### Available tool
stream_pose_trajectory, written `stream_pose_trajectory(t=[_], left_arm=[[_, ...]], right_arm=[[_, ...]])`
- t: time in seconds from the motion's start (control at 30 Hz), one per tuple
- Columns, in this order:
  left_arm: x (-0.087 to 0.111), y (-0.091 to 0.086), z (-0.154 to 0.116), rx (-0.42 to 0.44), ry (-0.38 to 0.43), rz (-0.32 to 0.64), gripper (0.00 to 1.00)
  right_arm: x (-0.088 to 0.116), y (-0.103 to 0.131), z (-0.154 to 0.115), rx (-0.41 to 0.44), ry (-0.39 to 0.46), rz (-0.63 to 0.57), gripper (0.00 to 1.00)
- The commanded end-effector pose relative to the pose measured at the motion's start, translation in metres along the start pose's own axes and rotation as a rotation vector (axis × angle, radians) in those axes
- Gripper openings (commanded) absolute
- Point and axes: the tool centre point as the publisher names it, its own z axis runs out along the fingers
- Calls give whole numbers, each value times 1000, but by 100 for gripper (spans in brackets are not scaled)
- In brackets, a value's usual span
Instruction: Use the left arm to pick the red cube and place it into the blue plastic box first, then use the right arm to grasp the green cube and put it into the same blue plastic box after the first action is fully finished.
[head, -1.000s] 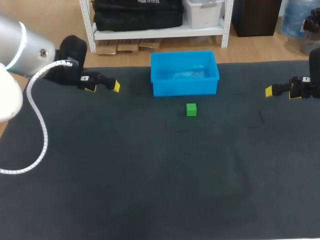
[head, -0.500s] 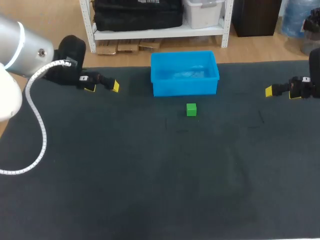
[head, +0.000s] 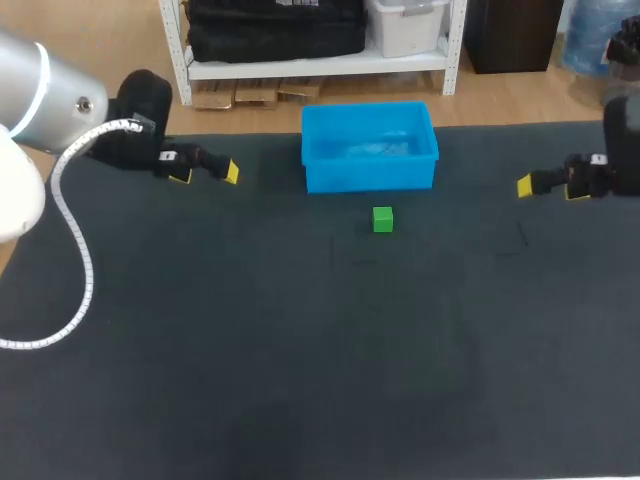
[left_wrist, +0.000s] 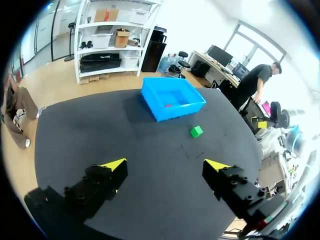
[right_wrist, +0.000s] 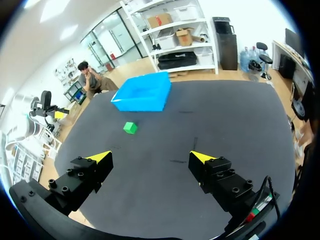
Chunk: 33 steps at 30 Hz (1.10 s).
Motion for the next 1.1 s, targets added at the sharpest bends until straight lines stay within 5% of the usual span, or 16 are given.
stream_pose_trajectory(t=[0.03,0.27,0.7,1.1], left_arm=[[1,1,-1,5,-4,2,100],[1,1,-1,5,-4,2,100],[1,1,-1,5,-4,2,100],[1,1,-1,5,-4,2,100]], right_arm=[[-8,8,11,-10,27,-14,100],[-10,11,27,-32,98,-29,100],[-26,28,52,105,353,3,100],[-29,36,67,191,425,10,100]])
